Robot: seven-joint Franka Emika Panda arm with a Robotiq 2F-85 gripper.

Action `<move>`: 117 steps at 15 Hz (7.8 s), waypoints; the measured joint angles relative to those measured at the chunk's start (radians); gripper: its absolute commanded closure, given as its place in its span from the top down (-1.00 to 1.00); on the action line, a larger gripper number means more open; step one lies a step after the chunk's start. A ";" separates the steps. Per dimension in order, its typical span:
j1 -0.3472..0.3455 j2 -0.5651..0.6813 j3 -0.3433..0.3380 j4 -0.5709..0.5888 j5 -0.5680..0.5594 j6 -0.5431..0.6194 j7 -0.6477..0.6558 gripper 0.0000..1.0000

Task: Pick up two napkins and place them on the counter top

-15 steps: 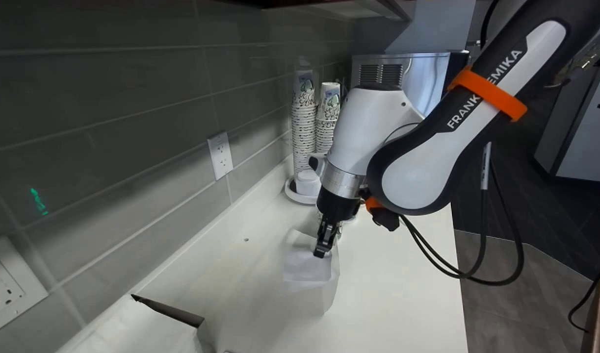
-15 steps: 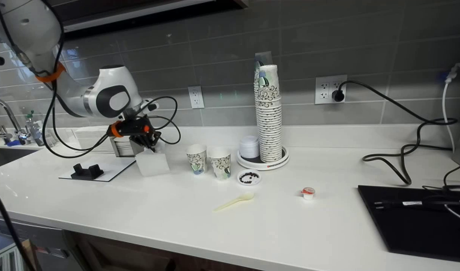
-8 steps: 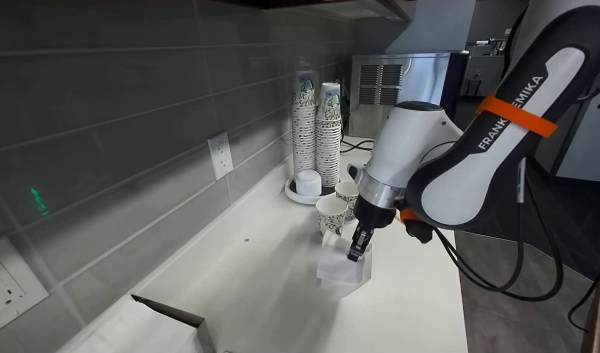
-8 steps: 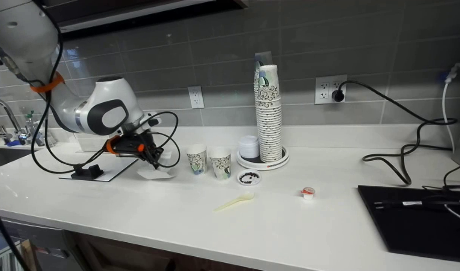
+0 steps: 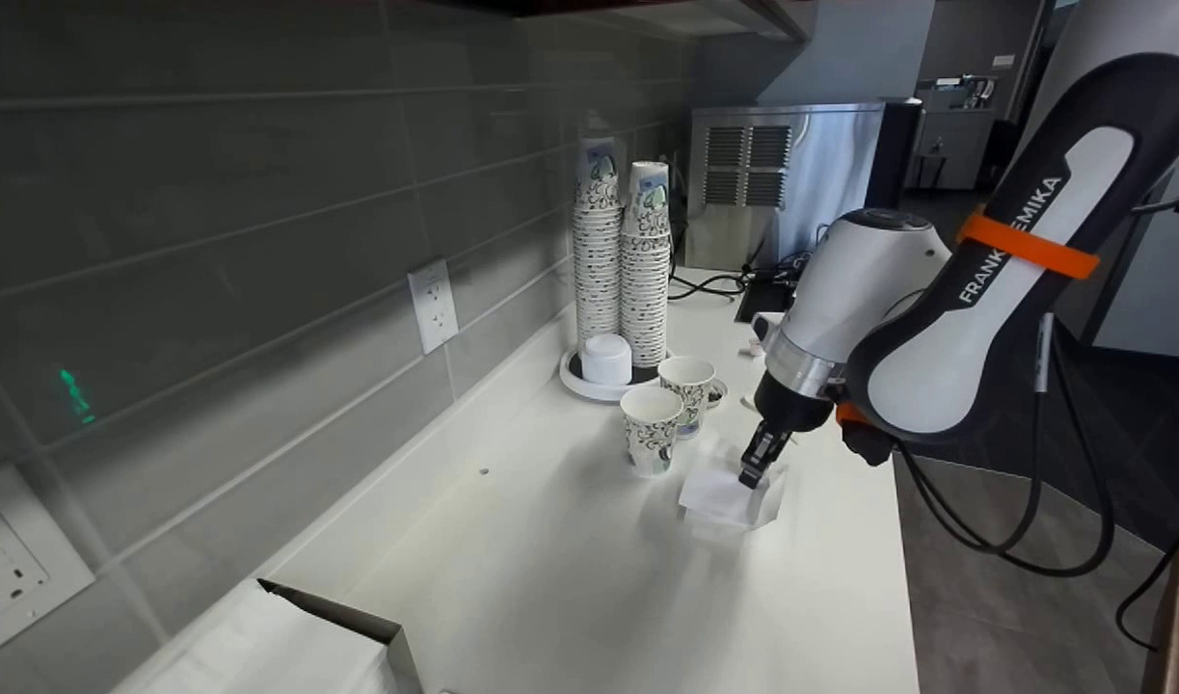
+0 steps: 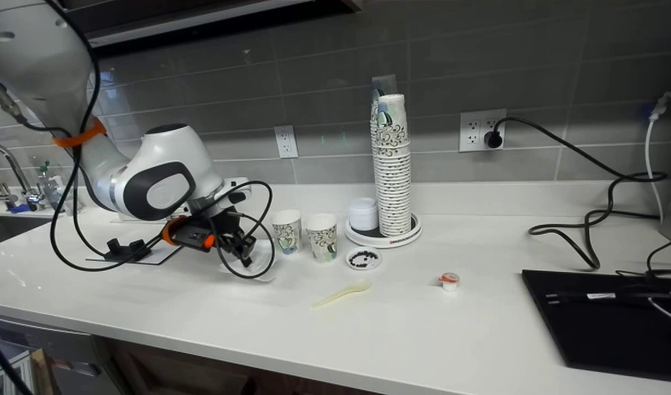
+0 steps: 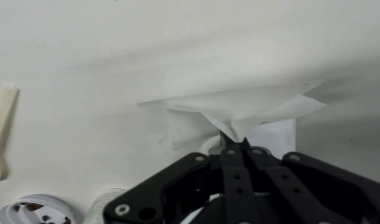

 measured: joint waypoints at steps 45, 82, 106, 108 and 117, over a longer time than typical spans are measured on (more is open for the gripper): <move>0.058 0.043 0.007 0.104 -0.312 -0.366 0.124 1.00; 0.200 0.087 0.022 0.209 -0.559 -0.436 0.135 -1.00; 0.292 -0.155 0.053 0.095 -1.242 -0.421 0.633 -1.00; 0.296 -0.152 0.058 0.096 -1.275 -0.398 0.631 -1.00; 0.296 -0.118 0.059 0.100 -1.307 -0.329 0.595 -1.00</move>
